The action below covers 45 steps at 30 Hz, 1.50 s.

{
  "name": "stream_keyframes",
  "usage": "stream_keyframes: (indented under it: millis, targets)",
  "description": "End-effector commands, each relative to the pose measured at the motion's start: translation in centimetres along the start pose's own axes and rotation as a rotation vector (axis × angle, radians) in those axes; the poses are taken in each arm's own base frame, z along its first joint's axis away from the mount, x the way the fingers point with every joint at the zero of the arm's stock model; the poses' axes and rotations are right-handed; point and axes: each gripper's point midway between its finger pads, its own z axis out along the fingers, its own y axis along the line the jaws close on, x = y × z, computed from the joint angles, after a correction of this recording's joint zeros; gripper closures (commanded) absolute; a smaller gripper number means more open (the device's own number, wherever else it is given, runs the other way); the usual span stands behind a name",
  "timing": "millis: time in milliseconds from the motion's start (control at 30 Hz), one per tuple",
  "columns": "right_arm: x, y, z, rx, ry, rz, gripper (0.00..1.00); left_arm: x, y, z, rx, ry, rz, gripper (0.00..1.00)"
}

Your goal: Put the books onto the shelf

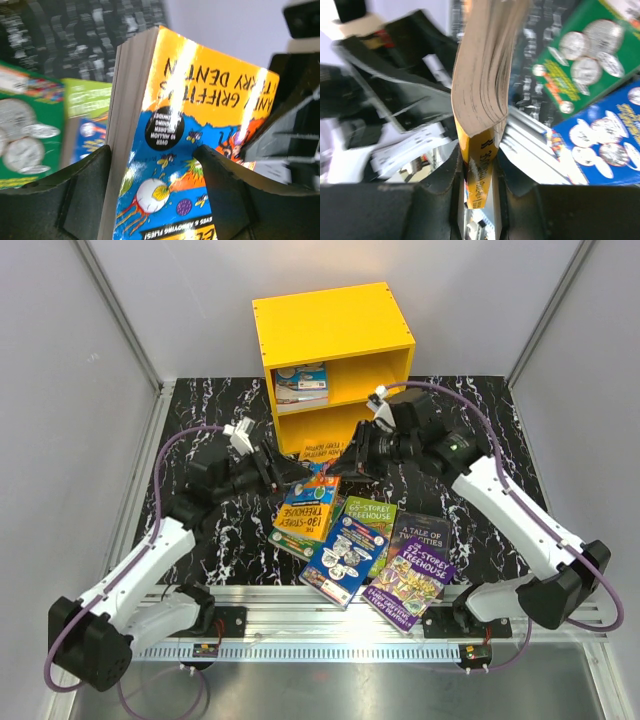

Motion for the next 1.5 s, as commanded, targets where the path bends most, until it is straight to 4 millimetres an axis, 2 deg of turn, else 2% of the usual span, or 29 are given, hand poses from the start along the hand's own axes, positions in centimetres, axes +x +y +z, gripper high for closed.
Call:
stream_keyframes:
  millis: [0,33,100,133,200,233,300,333,400,433,633,700,767,1033,1133,1467]
  targets:
    - [-0.6,9.7,-5.7,-0.338,-0.013,-0.148,1.00,1.5,-6.8,-2.4,0.314,0.095,0.044,0.28]
    - [-0.5,11.0,-6.9,-0.383,-0.010,-0.169,1.00,1.3,-7.8,-3.0,0.362,0.083,0.068,0.28]
    - [-0.9,12.2,-8.7,-0.436,-0.030,-0.183,1.00,1.4,-9.1,-3.8,0.430,0.094,0.039,0.26]
    - [-0.8,12.6,-9.3,-0.464,-0.023,-0.191,1.00,1.1,-10.8,-4.8,0.511,0.071,0.074,0.26]
    - [-1.5,13.1,-10.9,-0.515,-0.056,-0.185,1.00,0.9,-11.8,-5.7,0.569,0.064,0.008,0.21]
    - [-1.5,14.0,-12.1,-0.581,-0.053,-0.187,1.00,0.6,-13.4,-6.8,0.645,0.053,0.008,0.20]
    - [-2.3,13.4,-13.3,-0.610,-0.083,-0.160,1.00,0.6,-14.5,-7.8,0.707,0.042,0.017,0.19]
    - [-2.4,14.0,-14.1,-0.654,-0.079,-0.154,1.00,0.5,-14.8,-8.0,0.719,0.046,-0.001,0.19]
    - [-2.9,13.5,-14.7,-0.669,-0.092,-0.135,1.00,0.5,-15.2,-8.5,0.753,0.037,0.008,0.18]
    - [-2.7,13.9,-15.3,-0.695,-0.086,-0.144,1.00,0.3,-15.4,-8.6,0.763,0.033,-0.007,0.18]
    - [-2.1,13.9,-15.5,-0.715,-0.059,-0.160,1.00,-0.7,-17.8,-11.1,0.962,-0.001,-0.053,0.18]
    - [-2.0,13.8,-15.4,-0.723,-0.060,-0.153,1.00,-0.9,-18.1,-11.4,1.011,-0.008,-0.055,0.18]
    - [-2.2,14.6,-16.1,-0.765,-0.071,-0.162,1.00,-0.9,-17.9,-11.1,1.011,0.018,-0.073,0.18]
    - [-2.8,16.5,-17.4,-0.821,-0.063,-0.175,1.00,-0.6,-15.0,-7.6,0.877,0.052,-0.102,0.15]
    - [-2.8,16.6,-17.3,-0.830,-0.058,-0.166,1.00,-0.9,-15.0,-7.1,0.858,0.048,-0.101,0.11]
    - [-3.3,15.6,-16.0,-0.848,-0.054,-0.116,1.00,-2.0,-16.2,-7.4,0.937,0.037,-0.124,0.11]
